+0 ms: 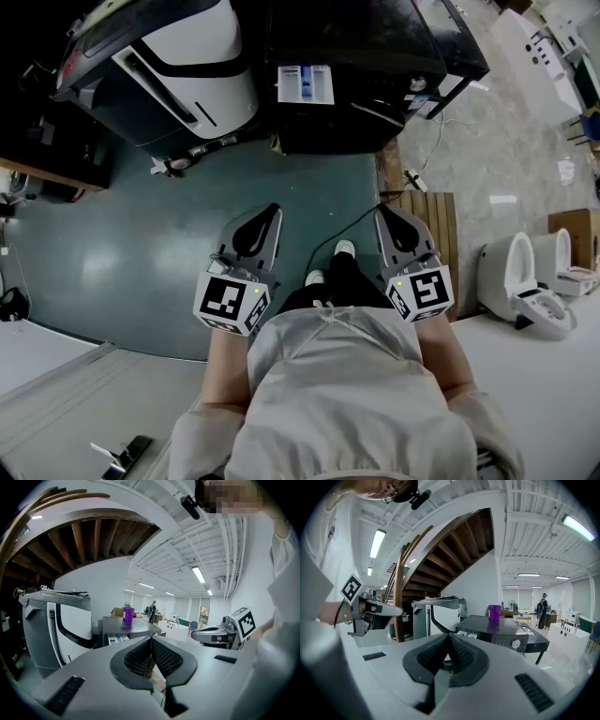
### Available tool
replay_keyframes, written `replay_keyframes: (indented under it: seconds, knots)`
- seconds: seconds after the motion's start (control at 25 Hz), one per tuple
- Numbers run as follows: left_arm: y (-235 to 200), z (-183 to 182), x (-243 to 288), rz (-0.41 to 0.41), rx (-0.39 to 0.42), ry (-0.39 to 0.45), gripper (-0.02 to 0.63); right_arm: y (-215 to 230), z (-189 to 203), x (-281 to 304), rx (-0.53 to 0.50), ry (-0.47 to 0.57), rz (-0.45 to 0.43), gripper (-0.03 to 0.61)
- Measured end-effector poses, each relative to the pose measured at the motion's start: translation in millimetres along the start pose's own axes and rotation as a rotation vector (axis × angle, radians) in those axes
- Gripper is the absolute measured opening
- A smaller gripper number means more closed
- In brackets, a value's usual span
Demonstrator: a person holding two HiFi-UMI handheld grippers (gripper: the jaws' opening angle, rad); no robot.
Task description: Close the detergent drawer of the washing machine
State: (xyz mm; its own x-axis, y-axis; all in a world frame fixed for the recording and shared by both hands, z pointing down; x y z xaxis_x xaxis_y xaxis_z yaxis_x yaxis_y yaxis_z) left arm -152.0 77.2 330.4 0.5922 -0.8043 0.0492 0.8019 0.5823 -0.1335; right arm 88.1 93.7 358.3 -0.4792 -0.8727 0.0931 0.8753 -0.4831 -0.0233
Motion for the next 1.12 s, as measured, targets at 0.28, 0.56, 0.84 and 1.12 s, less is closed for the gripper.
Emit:
replay_keyframes:
  seconds: [0.28,0.56,0.84,1.12]
  knots:
    - [-19,3,58,-0.026,-0.011,-0.033,0.020,45,5,53,0.021,-0.013,-0.037,0.006]
    - [-38,-2,139,-0.101,0.008,-0.040,0.021,115,4,122,0.014,-0.012,-0.128,0.006]
    - [-51,14,195,-0.161,0.037,-0.087,0.021,165,18,176,0.015,-0.046,-0.181,0.006]
    - [-74,48,228,-0.161,0.034,-0.131,0.020,186,44,213,0.045,-0.112,-0.172,0.006]
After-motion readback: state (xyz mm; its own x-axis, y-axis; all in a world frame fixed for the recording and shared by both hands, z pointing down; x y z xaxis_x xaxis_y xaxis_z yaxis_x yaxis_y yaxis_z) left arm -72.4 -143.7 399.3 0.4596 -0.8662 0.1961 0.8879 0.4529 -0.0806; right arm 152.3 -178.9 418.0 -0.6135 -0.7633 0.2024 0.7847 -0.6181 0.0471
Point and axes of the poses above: the fingertips, and each gripper's own axes: x forward along the fingers, y to its right, z out of its underside, the point moved 6 cm from there along -x, backward along the fingers, and after that the axes turned 8 degrees about y, right-handed, at the moved point
